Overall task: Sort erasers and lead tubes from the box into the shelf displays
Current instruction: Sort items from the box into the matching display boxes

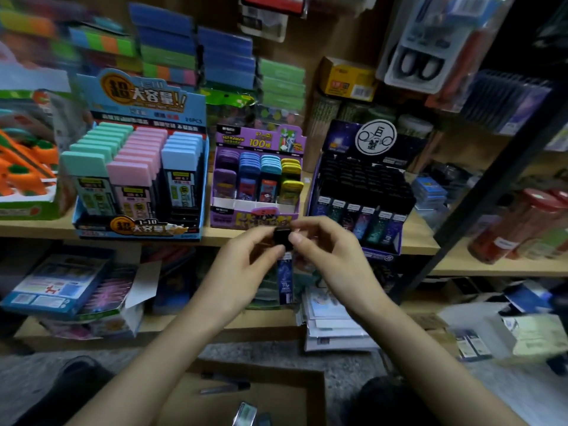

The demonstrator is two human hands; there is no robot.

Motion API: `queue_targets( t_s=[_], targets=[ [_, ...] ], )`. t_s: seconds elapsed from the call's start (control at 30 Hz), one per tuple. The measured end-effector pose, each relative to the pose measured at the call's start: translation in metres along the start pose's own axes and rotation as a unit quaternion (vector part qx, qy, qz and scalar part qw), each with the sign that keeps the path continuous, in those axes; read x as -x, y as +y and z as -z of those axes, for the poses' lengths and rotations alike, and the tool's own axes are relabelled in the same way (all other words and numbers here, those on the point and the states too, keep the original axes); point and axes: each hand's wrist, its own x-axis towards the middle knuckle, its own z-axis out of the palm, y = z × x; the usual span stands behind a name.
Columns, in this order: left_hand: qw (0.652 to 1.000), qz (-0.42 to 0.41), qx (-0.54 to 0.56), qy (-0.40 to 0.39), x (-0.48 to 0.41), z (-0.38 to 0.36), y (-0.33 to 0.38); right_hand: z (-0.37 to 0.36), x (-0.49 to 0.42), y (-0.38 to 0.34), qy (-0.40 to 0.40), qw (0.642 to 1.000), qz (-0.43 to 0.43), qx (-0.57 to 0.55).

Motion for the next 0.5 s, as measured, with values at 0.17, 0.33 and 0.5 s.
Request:
queue_targets(
  t_s=[0.17,0.33,0.5],
  targets=[
    [0.997,-0.033,-0.064,0.0,-0.01,-0.019,-0.001,0.021,0.0,-0.007,-0.002,0.993,0.044,0.11],
    [0.966,-0.098,-0.238,0.042,-0.037,-0.014,-0.008,0.064,-0.022,-0.023,0.142,0.973,0.129,0.132],
    [0.906,-0.067,-0.416,0.028,-0.049,-0.007,-0.032,0.078,-0.042,-0.01,0.222,0.953,0.143,0.147]
  ],
)
